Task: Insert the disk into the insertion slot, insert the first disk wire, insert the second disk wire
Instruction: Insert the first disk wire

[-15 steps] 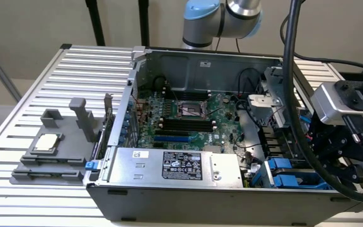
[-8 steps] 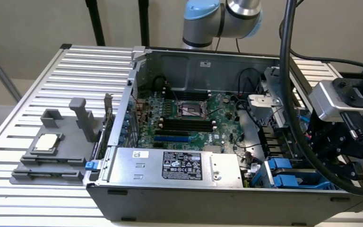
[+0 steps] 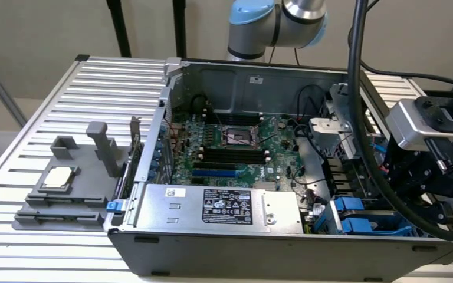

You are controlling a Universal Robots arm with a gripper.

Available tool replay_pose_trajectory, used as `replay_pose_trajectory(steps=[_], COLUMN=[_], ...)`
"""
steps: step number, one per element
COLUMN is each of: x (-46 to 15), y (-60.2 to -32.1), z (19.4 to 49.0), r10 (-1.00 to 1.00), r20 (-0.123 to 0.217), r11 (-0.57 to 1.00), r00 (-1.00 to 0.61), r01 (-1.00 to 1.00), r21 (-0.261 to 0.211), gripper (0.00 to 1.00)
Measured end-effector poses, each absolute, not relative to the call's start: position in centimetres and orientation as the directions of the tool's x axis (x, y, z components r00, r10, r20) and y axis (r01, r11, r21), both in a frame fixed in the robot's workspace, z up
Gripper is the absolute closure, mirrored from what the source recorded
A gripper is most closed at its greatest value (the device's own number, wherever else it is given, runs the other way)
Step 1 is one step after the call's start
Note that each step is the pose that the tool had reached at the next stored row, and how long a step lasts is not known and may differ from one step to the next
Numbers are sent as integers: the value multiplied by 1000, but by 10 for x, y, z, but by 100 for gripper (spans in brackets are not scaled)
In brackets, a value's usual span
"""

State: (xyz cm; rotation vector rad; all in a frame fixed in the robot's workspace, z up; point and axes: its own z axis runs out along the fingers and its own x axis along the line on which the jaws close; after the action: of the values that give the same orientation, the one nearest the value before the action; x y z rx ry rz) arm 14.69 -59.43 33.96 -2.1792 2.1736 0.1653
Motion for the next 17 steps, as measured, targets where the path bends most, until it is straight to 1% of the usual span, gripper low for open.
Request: replay_pose_trajectory(steps=[8, 17], x=[149, 149], y=[-593, -590], z=[339, 339], r10=[-994, -994], r20=[-105, -103], r11=[-3, 25], r00=[-1, -28], r01=[-999, -999], r21=[35, 35], gripper=[84, 84])
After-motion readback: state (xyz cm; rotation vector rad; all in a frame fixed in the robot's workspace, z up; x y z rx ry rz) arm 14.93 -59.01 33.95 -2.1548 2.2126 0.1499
